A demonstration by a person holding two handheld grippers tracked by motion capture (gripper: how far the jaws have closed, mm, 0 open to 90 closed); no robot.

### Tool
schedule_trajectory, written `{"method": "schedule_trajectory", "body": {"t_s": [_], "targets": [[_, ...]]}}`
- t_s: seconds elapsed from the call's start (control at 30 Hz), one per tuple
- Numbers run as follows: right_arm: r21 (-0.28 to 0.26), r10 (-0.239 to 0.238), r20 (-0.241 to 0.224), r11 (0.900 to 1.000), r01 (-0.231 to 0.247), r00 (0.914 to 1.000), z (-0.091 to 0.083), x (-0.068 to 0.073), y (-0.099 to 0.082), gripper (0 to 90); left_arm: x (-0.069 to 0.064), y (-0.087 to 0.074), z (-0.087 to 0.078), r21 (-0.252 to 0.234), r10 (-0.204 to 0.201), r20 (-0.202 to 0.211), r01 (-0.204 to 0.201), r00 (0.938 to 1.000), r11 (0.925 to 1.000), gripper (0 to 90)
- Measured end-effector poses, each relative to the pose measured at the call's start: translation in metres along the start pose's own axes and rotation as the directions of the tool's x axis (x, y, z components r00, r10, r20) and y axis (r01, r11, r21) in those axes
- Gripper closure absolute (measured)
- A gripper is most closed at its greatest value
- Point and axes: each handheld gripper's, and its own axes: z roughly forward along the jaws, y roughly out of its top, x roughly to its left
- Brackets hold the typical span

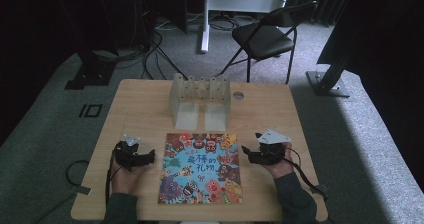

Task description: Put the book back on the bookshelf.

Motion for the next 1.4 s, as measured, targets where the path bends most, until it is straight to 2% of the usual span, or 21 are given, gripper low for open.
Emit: {"method": "schedule_trajectory", "body": {"t_s": [1.03, 1.13, 1.3, 1.4], "targets": [[0.022, -0.002, -0.032, 0.9998, 0.003, 0.9995, 0.03, 0.001, 0.01, 26.6, 0.0, 0.0, 0.0, -0.001, -0.006, -0.005, 0.006, 1.0, 1.0, 5.6], [0.035, 0.001, -0.054, 0.9994, 0.001, 0.9986, 0.04, 0.0, 0.011, 26.0, 0.0, 0.0, 0.0, -0.006, -0.004, -0.007, 0.004, 1.0, 1.0, 7.4], [0.05, -0.009, -0.059, 0.9987, 0.012, 0.9982, 0.048, 0.003, 0.014, 24.4, 0.0, 0.001, 0.0, -0.022, -0.004, -0.005, 0.004, 1.0, 0.9997, 13.9], [0.053, -0.012, -0.065, 0.9985, 0.016, 0.9978, 0.051, 0.002, 0.015, 24.0, 0.0, 0.001, 0.0, -0.022, -0.004, -0.005, 0.004, 1.0, 0.9997, 14.3]]}}
